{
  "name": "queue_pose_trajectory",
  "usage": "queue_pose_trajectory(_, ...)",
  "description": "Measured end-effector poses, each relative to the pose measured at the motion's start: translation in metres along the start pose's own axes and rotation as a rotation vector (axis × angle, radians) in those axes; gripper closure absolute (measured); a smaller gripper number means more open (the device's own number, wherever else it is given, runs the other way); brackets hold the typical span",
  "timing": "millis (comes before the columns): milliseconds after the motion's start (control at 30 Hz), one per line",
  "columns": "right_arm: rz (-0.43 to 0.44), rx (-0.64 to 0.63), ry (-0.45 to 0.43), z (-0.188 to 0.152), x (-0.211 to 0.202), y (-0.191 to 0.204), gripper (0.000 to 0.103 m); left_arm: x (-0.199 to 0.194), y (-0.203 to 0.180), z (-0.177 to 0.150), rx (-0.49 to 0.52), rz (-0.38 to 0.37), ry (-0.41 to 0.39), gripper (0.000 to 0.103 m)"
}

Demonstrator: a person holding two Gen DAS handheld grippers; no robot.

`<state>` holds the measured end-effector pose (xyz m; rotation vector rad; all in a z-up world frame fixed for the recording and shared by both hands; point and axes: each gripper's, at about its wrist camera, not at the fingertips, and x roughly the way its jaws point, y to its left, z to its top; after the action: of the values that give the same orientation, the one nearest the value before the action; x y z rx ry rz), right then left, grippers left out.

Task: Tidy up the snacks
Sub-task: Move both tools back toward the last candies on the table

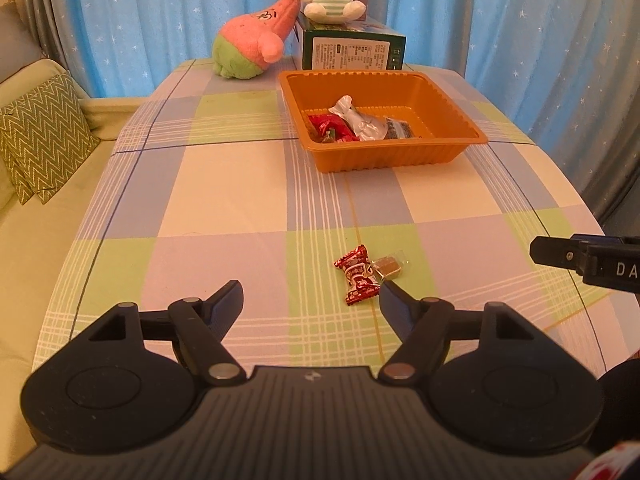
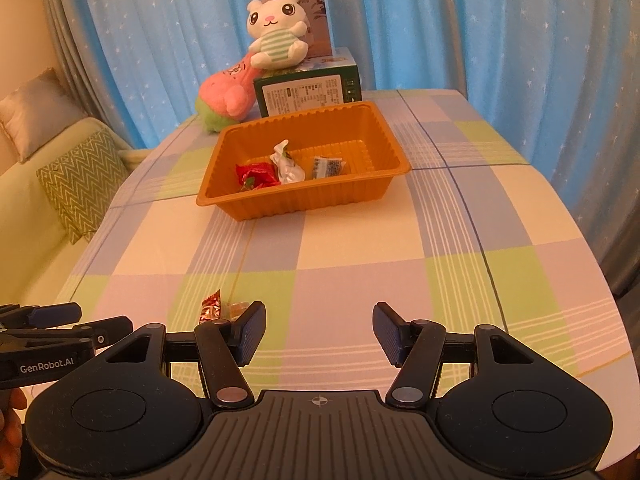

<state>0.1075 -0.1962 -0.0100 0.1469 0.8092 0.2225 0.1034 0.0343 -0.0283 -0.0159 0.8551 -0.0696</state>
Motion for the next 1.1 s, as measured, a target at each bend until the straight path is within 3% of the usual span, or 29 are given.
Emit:
queue_pose_trajectory(300, 0.012, 0.001, 0.018, -0.008, 0.016, -0.005, 0.044, 0.024, -0.004, -0.001, -0.01, -0.016, 0.036, 0.032)
queue_pose_trajectory(800, 0.006, 0.031, 0.056, -0.012, 0.048, -0.019, 0.044, 0.068, -0.017, 0.004, -0.01, -0.06, 0.084, 0.046)
queue_pose_trajectory(1100, 0.002, 0.043, 0.085, -0.015, 0.07, -0.026, 0.044, 0.099, -0.023, 0.012, 0.001, -0.081, 0.107, 0.061)
